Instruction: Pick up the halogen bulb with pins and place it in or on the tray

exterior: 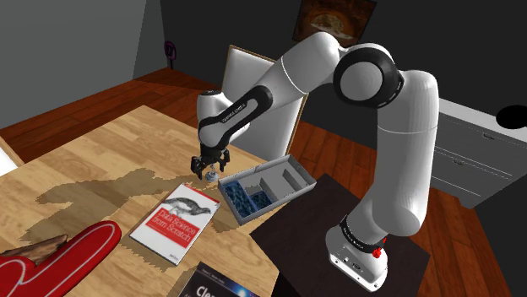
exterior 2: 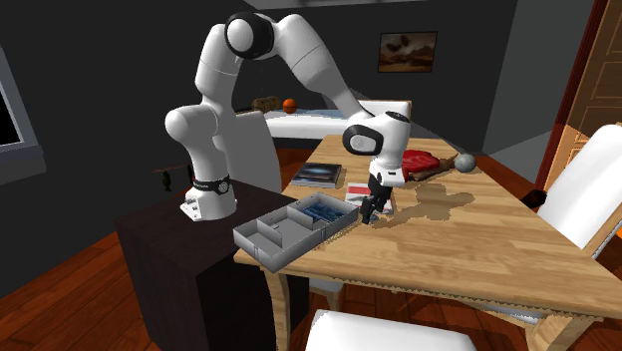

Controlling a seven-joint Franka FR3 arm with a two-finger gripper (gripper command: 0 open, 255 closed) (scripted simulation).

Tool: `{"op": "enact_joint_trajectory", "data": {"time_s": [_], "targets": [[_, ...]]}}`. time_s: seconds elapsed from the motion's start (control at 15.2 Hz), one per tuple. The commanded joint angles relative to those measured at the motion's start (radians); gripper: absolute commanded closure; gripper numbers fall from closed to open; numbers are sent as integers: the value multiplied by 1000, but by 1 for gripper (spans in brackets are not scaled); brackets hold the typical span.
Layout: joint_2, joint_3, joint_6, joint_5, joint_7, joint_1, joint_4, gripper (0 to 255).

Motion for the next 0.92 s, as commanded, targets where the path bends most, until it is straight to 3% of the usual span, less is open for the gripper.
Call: {"op": "enact_joint_trajectory", "data": {"time_s": [0.0, 0.4, 0.46, 0.86], "targets": [[4, 0, 6, -1, 1, 1, -1, 0], [4, 0, 6, -1, 1, 1, -1, 0], [4, 0, 6, -1, 1, 1, -1, 255], [4, 0, 6, -1, 1, 1, 0, 255]]}}
